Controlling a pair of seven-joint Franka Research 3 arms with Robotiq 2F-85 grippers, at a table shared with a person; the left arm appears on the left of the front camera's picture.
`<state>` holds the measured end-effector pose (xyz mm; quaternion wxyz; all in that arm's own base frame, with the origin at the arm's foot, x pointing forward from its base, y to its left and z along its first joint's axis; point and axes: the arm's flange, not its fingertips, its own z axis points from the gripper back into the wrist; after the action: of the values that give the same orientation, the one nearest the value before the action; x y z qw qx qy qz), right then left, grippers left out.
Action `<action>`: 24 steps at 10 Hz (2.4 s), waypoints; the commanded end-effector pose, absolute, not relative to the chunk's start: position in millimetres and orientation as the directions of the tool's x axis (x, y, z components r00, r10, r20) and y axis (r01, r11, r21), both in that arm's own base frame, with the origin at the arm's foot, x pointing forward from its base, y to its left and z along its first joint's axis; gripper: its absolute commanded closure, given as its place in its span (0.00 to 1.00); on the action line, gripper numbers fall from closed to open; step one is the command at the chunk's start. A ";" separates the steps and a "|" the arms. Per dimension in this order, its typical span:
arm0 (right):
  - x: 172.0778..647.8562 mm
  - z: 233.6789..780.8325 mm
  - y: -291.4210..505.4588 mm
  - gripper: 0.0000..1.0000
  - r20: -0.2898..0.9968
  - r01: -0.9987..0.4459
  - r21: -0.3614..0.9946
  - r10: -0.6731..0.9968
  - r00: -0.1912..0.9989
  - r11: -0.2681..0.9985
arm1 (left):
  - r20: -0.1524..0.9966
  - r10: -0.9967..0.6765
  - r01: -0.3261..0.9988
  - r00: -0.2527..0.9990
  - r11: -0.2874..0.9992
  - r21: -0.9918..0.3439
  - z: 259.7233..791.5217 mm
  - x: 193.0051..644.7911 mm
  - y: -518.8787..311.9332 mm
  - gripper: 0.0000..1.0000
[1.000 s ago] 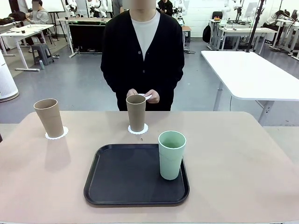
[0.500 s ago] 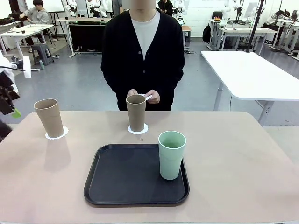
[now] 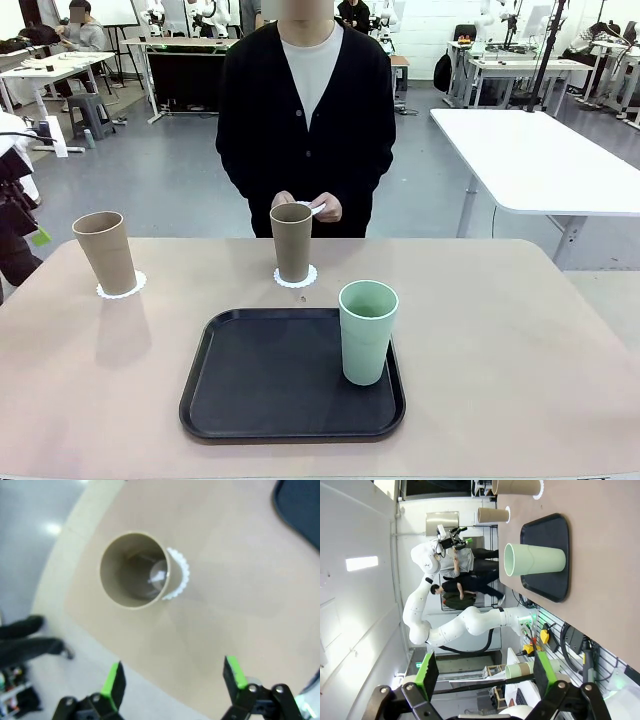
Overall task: Place coasters on the table and set cups on them.
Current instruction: Take one Reusable plastic cup from the Flat Tray and place it on a coaster set by the human.
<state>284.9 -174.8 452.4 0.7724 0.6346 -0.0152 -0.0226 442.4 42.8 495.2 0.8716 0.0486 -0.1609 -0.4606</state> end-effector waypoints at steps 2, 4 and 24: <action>284.3 453.1 -175.7 0.00 0.000 0.010 0.982 -0.053 0.999 0.186 | 0.216 -0.851 0.819 0.478 0.521 0.240 496.4 436.3 34.1 0.00; 284.3 453.1 -175.7 0.00 0.000 0.010 0.982 -0.053 0.999 0.186 | 0.216 -0.851 0.819 0.478 0.521 0.240 496.4 436.3 34.1 0.00; 284.3 453.1 -175.7 0.00 0.000 0.010 0.982 -0.053 0.999 0.186 | 0.380 -0.097 0.373 0.920 0.514 -0.772 452.5 371.4 166.7 0.00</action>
<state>284.8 -175.0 452.4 0.7723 0.6346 -0.0154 -0.0228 352.3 145.7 457.7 0.8762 -0.4397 -0.1485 -0.1297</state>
